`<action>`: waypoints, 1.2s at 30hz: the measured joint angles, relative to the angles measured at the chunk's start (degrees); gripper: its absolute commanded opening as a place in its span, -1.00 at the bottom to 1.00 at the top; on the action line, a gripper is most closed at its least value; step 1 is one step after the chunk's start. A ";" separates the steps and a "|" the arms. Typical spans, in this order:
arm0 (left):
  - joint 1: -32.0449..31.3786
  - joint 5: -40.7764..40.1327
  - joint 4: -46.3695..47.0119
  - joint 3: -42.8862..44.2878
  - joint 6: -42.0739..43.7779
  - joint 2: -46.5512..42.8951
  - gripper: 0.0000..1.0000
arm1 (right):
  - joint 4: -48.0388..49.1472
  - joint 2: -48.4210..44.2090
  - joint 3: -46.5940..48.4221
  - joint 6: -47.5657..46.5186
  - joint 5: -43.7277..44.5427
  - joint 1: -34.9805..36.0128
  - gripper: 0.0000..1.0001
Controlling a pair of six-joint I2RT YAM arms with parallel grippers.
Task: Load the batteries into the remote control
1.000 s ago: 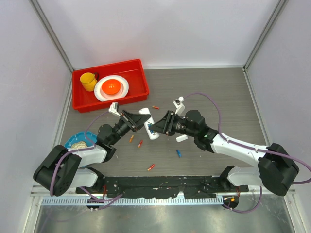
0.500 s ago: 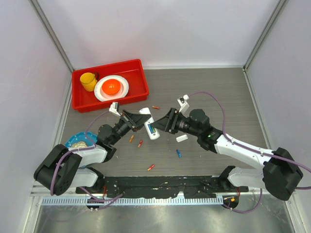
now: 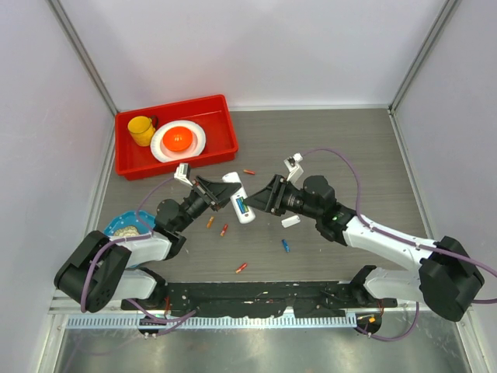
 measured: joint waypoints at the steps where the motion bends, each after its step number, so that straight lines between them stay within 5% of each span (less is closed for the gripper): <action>1: 0.00 0.00 -0.09 0.00 0.02 0.00 -1.00 | 0.11 0.13 0.00 0.00 -0.04 0.00 -0.01; 36: 0.57 -3.43 -7.37 0.00 0.22 -1.70 -1.00 | -12.85 4.46 8.81 -7.78 4.22 1.68 -0.42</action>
